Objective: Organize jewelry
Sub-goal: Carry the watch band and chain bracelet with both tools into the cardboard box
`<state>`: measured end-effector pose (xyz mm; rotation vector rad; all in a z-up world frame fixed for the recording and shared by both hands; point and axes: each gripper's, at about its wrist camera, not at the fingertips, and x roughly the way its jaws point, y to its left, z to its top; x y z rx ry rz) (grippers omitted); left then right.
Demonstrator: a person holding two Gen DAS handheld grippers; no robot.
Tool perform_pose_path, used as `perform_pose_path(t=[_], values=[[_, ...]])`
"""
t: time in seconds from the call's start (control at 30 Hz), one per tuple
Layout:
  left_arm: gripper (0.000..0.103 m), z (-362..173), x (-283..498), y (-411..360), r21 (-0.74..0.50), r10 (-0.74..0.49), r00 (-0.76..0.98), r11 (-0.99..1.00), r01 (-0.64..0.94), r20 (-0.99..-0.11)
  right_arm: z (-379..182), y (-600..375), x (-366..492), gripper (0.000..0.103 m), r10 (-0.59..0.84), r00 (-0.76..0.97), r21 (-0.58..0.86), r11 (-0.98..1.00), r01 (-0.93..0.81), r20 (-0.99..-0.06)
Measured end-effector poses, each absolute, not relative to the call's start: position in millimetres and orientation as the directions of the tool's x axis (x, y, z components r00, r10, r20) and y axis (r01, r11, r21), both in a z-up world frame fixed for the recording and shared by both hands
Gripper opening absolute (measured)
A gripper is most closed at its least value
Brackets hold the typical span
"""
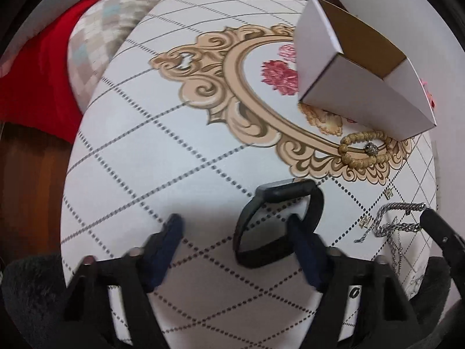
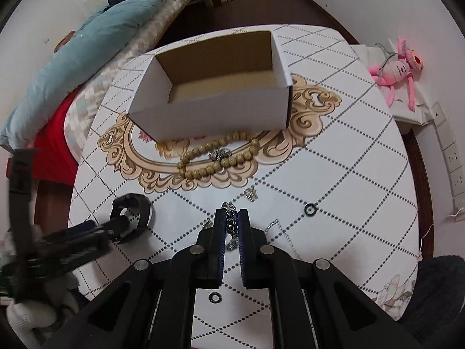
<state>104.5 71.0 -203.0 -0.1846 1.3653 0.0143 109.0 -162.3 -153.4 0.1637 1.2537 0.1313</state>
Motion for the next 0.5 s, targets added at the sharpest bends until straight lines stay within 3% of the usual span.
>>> perform_pose_path(t=[0.03,0.1,0.13,0.23,0.5], values=[[0.046,-201,105,68,-0.099,-0.074,0.222,0.99,-0.105,-0.972,-153,-164,110,0.008,0.185,0.306,0.191,0.982,-0.009,-0.934],[0.014,-200,106,63,-0.086,-0.064,0.237,0.993,-0.083,-0.969,-156,-168,112,0.008,0.182,0.298,0.191,0.982,0.0,-0.937],[0.009,-200,107,62,-0.091,-0.069,0.24,0.993,-0.08,-0.968,-158,-170,113,0.008,0.186,0.292,0.196,0.981,0.005,-0.938],[0.003,-200,108,59,-0.087,-0.067,0.248,0.994,-0.071,-0.966,-164,-173,114,0.008,0.2,0.286,0.215,0.976,0.019,-0.937],[0.001,-175,110,47,-0.093,-0.076,0.306,0.995,-0.043,-0.949,-142,-176,114,0.009,0.255,0.32,0.263,0.965,-0.016,-0.913]])
